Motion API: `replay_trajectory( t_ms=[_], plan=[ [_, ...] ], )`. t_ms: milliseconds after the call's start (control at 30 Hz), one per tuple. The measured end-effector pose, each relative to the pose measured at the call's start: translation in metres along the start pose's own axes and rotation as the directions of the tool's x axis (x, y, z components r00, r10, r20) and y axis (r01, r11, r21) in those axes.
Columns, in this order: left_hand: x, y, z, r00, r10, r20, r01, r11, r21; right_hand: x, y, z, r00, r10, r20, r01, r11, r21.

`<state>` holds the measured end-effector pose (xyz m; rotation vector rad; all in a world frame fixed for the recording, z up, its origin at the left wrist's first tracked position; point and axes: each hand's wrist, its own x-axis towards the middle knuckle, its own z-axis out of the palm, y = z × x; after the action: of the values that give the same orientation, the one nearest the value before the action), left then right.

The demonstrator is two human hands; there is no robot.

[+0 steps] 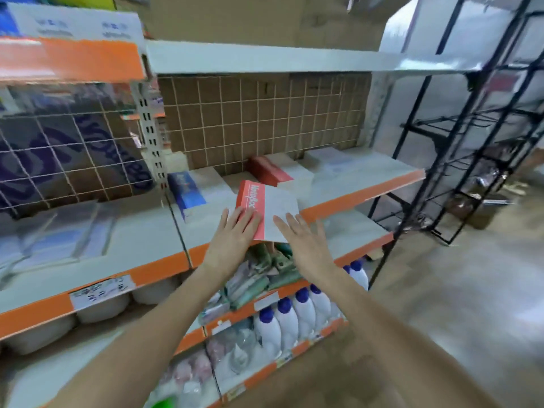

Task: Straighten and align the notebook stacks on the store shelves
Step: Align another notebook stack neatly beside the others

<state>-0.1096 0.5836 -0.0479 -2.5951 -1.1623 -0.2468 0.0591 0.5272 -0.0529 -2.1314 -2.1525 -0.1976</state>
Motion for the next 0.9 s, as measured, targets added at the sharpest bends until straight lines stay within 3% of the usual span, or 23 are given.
replay_trajectory(
  t_ms=[67,333,533,667,800,900],
  plan=[
    [0.029,0.023,0.007,0.999,0.006,0.053,-0.006,1.0,0.004,-0.002,0.036,0.0,0.999,0.028,0.028,-0.028,0.999,-0.02],
    [0.138,0.075,0.025,0.996,0.064,0.056,-0.064,0.998,0.002,0.03,0.137,0.013,0.989,0.134,0.069,-0.135,0.991,0.021],
    [0.194,0.063,0.067,0.996,-0.052,0.07,0.051,0.999,0.013,0.108,0.182,0.026,0.995,0.032,0.098,-0.031,0.999,-0.016],
    [0.221,0.044,0.08,0.994,-0.103,-0.044,0.103,0.995,0.004,0.164,0.193,0.039,0.98,-0.069,0.185,0.078,0.996,-0.042],
    [0.237,0.03,0.095,0.965,-0.194,0.176,0.185,0.981,0.063,0.206,0.205,0.052,0.964,-0.156,0.216,0.163,0.987,-0.013],
    [0.241,0.031,0.102,0.937,-0.259,0.236,0.246,0.966,0.084,0.224,0.214,0.062,0.943,-0.192,0.271,0.175,0.981,0.084]
  ],
)
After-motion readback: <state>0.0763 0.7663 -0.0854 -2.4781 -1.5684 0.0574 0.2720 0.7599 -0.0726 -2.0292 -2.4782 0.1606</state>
